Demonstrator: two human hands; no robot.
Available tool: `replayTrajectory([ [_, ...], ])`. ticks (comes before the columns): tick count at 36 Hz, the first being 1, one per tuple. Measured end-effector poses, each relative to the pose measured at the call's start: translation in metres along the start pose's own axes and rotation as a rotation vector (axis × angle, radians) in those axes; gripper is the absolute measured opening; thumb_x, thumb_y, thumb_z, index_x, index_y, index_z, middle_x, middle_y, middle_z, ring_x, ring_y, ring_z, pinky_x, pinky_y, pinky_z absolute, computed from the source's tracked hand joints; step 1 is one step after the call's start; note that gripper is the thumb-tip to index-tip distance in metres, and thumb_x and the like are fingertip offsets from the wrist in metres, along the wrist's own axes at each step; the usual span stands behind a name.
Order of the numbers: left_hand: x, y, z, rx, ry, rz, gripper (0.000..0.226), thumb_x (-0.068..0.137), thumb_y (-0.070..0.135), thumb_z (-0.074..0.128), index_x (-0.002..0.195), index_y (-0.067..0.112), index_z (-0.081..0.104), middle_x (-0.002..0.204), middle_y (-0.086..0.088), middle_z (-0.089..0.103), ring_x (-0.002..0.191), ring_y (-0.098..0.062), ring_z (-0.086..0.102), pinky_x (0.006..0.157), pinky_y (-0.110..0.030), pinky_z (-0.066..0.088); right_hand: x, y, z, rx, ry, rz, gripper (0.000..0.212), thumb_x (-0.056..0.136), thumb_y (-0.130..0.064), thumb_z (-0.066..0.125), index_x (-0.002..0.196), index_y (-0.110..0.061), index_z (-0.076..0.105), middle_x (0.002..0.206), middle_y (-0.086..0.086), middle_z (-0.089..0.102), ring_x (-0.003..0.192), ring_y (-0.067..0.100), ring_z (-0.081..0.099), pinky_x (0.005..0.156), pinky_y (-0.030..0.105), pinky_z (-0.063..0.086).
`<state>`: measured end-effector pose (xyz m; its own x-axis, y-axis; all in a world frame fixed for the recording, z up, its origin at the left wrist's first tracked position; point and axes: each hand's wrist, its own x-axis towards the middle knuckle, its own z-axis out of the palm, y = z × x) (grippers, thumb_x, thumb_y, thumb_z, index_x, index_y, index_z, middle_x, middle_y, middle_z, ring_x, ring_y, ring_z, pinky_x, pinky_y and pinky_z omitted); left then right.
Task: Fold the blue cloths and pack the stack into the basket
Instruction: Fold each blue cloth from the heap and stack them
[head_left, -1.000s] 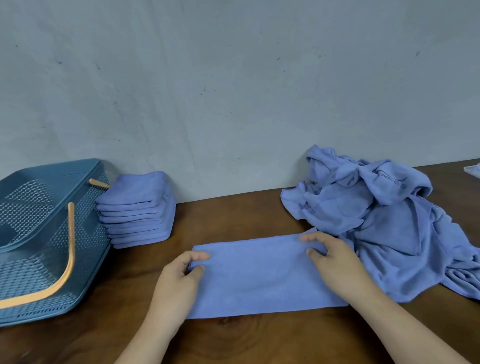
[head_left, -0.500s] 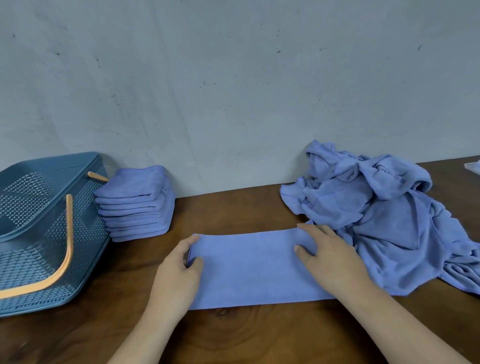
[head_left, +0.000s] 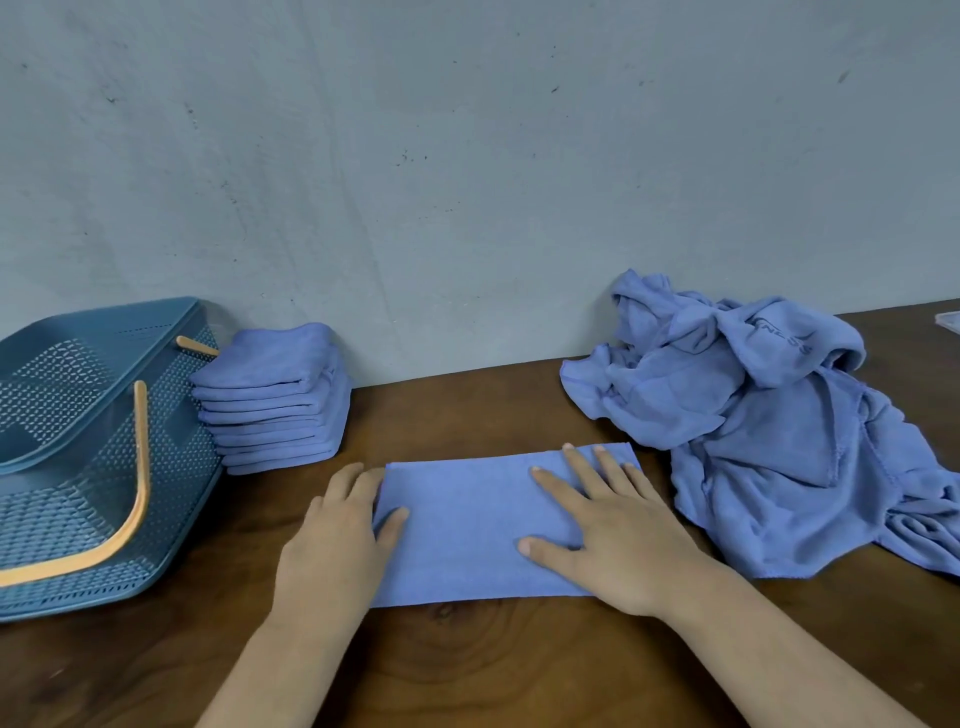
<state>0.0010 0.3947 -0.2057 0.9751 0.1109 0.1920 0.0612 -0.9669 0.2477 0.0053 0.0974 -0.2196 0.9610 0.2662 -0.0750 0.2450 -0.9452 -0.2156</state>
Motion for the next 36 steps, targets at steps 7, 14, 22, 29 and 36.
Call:
replayTrajectory([
  [7, -0.003, 0.051, 0.009, -0.098, -0.002, 0.409, 0.05, 0.107, 0.05, 0.04, 0.155, 0.035, 0.048, 0.168, 0.017, 0.033, 0.152, -0.007, 0.031, 0.122, -0.036, 0.034, 0.001, -0.004, -0.001, -0.013, -0.018, 0.014, 0.098, 0.081, -0.101, 0.016, 0.162, -0.053, -0.011, 0.172, -0.01, -0.027, 0.158, 0.021, -0.029, 0.129, 0.049, -0.013],
  [14, 0.019, 0.053, 0.027, -0.012, -0.385, 0.409, 0.063, 0.106, 0.069, 0.024, 0.165, 0.053, 0.006, 0.172, 0.03, -0.01, 0.158, 0.003, -0.016, 0.132, -0.045, -0.006, 0.001, -0.003, -0.003, -0.013, -0.032, 0.008, 0.098, 0.081, -0.101, 0.015, 0.163, -0.052, -0.011, 0.172, -0.01, -0.026, 0.158, 0.022, -0.028, 0.129, 0.051, -0.012],
  [22, 0.014, 0.023, 0.021, 0.037, -0.371, 0.328, 0.079, 0.093, 0.09, 0.018, 0.162, 0.059, -0.005, 0.171, 0.027, -0.019, 0.157, 0.0, -0.024, 0.131, -0.043, -0.009, -0.001, -0.001, -0.005, 0.038, -0.076, 0.014, 0.104, 0.074, -0.106, 0.019, 0.161, -0.057, -0.012, 0.17, -0.012, -0.03, 0.156, 0.02, -0.034, 0.129, 0.051, -0.014],
  [29, -0.024, 0.014, 0.005, 0.09, -0.394, 0.306, 0.092, 0.085, 0.099, 0.017, 0.16, 0.056, -0.016, 0.169, 0.023, -0.029, 0.155, -0.005, -0.032, 0.13, -0.044, -0.01, -0.021, -0.013, -0.007, 0.02, -0.168, -0.033, 0.109, 0.071, -0.107, 0.024, 0.159, -0.057, -0.017, 0.168, -0.011, -0.035, 0.153, 0.021, -0.039, 0.128, 0.052, -0.015],
  [36, -0.026, 0.024, -0.006, 0.241, -0.382, 0.322, 0.103, 0.082, 0.1, 0.009, 0.166, 0.044, -0.009, 0.175, 0.012, -0.017, 0.16, -0.016, -0.023, 0.131, -0.053, -0.008, -0.023, -0.014, -0.009, 0.002, -0.158, -0.056, 0.109, 0.072, -0.107, 0.024, 0.16, -0.056, -0.016, 0.171, -0.012, -0.029, 0.157, 0.022, -0.032, 0.129, 0.053, -0.011],
])
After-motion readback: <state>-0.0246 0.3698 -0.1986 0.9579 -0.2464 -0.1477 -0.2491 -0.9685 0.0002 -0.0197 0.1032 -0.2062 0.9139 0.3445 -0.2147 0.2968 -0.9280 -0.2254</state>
